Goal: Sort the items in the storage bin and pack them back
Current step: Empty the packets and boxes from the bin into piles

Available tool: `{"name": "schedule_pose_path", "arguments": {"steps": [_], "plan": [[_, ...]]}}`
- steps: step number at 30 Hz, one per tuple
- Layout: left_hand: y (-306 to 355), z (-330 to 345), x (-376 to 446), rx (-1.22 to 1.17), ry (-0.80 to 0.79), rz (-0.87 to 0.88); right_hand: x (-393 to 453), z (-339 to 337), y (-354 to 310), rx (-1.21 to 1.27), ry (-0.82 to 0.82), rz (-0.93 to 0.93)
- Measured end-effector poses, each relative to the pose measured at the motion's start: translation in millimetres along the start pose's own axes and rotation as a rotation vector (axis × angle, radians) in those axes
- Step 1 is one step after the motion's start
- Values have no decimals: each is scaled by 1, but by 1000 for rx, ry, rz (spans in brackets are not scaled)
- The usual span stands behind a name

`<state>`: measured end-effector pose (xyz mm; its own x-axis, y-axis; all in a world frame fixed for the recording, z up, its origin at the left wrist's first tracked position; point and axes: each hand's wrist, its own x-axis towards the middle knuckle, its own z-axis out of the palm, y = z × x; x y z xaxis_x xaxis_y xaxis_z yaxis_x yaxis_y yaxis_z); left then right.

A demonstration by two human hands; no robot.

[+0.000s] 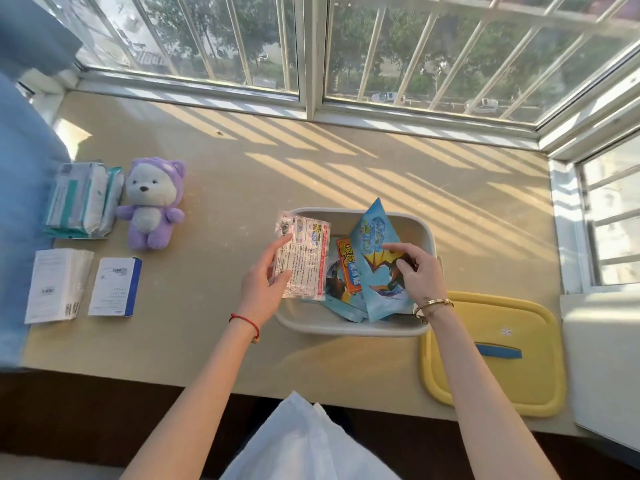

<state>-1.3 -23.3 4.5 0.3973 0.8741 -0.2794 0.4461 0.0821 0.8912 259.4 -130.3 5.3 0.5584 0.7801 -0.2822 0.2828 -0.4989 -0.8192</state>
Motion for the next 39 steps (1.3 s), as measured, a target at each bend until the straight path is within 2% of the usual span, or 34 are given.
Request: {"name": "schedule_pose_path", "arguments": {"steps": [7,12,16,24,31,39], "plan": [[15,-51,-52,-223,55,-19,-50,0,-31,247,19,41],[14,-96,-92,-234,91,-26,-87,22,-66,419,-29,7],[2,-135,-113,-209,131,-51,-109,59,-95,489,-92,-26],[-53,-242,-124,-193,168,-75,-130,173,-138,454,-141,-22],[-109,-317,-101,-138,33,-135,-142,269,-146,464,-13,170],[-173,-300,-58,-64,-91,-185,-132,327,-100,448,155,378]]}}
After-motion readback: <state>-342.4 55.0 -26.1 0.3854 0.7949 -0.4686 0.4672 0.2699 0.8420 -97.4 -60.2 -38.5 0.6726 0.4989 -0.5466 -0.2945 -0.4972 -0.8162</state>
